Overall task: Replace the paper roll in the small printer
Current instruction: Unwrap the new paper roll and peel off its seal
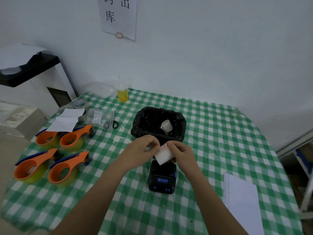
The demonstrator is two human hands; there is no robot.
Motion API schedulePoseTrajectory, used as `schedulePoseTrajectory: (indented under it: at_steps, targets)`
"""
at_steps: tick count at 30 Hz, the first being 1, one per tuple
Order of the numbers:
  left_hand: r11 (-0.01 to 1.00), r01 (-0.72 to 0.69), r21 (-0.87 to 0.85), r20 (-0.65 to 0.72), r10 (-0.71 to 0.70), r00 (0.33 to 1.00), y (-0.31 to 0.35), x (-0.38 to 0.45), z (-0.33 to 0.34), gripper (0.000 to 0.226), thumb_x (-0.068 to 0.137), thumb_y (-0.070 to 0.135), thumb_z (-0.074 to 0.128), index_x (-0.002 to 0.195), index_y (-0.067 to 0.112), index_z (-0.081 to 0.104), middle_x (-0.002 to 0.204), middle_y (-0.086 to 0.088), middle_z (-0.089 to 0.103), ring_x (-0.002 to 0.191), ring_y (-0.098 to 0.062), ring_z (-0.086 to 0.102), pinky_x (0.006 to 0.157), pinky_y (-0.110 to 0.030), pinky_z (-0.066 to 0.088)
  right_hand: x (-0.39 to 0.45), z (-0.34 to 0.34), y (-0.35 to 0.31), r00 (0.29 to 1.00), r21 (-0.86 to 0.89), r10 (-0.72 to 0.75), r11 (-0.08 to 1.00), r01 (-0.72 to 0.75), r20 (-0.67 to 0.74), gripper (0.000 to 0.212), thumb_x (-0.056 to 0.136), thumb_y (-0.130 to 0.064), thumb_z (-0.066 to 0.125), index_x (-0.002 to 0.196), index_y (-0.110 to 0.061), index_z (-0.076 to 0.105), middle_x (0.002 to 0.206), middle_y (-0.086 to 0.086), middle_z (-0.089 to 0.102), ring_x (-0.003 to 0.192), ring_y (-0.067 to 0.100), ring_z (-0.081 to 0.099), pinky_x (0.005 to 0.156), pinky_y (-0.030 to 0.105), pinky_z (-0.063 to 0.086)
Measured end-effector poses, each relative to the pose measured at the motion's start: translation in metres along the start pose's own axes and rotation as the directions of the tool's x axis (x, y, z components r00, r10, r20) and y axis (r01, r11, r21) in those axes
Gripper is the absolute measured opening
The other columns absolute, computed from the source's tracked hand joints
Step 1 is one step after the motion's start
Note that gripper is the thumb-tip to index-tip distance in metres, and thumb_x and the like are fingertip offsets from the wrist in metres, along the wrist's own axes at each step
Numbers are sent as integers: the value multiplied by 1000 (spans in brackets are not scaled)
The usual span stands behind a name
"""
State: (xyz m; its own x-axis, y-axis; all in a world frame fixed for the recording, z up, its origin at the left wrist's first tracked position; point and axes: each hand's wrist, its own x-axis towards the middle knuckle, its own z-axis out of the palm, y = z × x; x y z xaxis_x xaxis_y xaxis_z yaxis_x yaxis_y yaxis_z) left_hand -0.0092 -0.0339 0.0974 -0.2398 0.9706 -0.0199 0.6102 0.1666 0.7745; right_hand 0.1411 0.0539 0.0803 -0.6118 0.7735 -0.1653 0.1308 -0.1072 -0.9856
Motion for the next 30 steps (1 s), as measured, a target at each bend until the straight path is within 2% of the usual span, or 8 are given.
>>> schedulePoseTrajectory:
  at_steps: [3, 6, 12, 16, 19, 24, 30]
  targets:
    - [1000, 9, -11, -10, -9, 1000, 1, 0, 1, 11, 89, 29, 55, 91, 21, 62, 98, 6, 65, 95, -6, 59, 85, -31, 50, 0, -1, 1, 1000, 8, 1, 1000, -1, -8, 18, 91, -20, 56, 85, -11, 71, 78, 1, 63, 57, -2, 55, 50, 12, 43]
    - [999, -37, -7, -33, 37, 999, -1, 0, 1, 14, 86, 37, 58, 91, 26, 64, 96, 11, 65, 93, -2, 60, 85, -31, 52, -1, 0, 0, 1000, 13, -11, 1000, 11, -3, 19, 91, -19, 55, 83, -10, 70, 77, 1, 62, 56, -3, 54, 49, 12, 43]
    - [987, -118, 113, -97, 129, 987, 5, 1, 3, 16, 88, 35, 55, 91, 22, 64, 92, 10, 63, 84, -6, 60, 76, -36, 53, -2, 1, -4, 1000, 29, -28, 999, 28, 1, 18, 92, -18, 55, 85, -8, 69, 78, 2, 61, 56, -4, 54, 49, 11, 44]
    - [991, -96, 89, -111, 106, 988, 3, 1, 4, 15, 89, 35, 53, 91, 23, 61, 92, 11, 61, 86, -6, 59, 77, -37, 53, -2, 2, -4, 1000, 63, -9, 998, 9, 0, 17, 92, -18, 55, 86, -11, 68, 84, 3, 62, 60, -3, 57, 51, 12, 46]
    - [995, -80, 53, -124, 86, 988, 2, 2, 5, 11, 89, 31, 53, 90, 23, 60, 92, 8, 62, 86, -7, 58, 77, -36, 53, -3, 2, -2, 1000, 78, 2, 997, -3, 3, 16, 92, -20, 55, 88, -12, 69, 89, 3, 64, 73, 7, 61, 55, 15, 49]
    - [999, -48, 11, -142, 49, 989, 1, 2, 7, 7, 89, 27, 54, 89, 23, 60, 91, 7, 62, 83, -5, 56, 71, -23, 46, -3, 3, -1, 1000, 78, -4, 997, 4, 8, 17, 92, -21, 55, 93, -9, 68, 95, 4, 64, 81, 14, 61, 58, 17, 51]
    - [1000, -28, -1, -153, 27, 988, 1, 3, 7, 10, 90, 27, 52, 91, 21, 60, 93, 6, 62, 86, -7, 58, 77, -27, 51, -3, 3, 3, 1000, 70, -30, 997, 29, 9, 14, 91, -20, 56, 89, -17, 69, 92, -1, 65, 83, 12, 62, 65, 25, 55]
